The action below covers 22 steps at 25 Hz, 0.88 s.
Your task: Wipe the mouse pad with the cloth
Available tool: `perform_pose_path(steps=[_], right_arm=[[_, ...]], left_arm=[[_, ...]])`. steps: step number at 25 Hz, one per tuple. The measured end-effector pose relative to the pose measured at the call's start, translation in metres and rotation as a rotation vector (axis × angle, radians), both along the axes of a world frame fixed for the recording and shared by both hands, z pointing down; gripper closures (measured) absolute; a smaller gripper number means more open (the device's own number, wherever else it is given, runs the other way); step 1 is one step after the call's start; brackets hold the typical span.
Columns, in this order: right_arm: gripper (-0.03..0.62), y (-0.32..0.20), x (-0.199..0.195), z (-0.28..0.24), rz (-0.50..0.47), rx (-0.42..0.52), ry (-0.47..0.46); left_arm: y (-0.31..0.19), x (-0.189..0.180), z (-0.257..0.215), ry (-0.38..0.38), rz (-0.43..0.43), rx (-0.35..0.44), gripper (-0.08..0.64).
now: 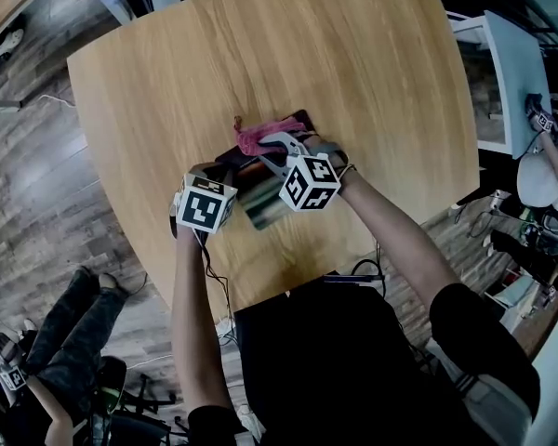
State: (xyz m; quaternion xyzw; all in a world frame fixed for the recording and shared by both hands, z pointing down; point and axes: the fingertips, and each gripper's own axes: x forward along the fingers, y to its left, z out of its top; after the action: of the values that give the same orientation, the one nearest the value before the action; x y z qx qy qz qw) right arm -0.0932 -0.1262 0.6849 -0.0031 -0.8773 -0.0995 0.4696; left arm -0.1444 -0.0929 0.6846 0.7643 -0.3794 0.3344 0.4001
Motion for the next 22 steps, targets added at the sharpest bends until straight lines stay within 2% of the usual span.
perform_pose_path(steps=[12, 22], right_arm=[[0.533, 0.067, 0.017, 0.002, -0.18, -0.002, 0.013], [0.533, 0.119, 0.059, 0.002, -0.228, -0.059, 0.023]], left_arm=[[-0.002, -0.004, 0.002, -0.02, 0.0, -0.001, 0.537], [-0.002, -0.007, 0.005, -0.043, 0.003, -0.006, 0.537]])
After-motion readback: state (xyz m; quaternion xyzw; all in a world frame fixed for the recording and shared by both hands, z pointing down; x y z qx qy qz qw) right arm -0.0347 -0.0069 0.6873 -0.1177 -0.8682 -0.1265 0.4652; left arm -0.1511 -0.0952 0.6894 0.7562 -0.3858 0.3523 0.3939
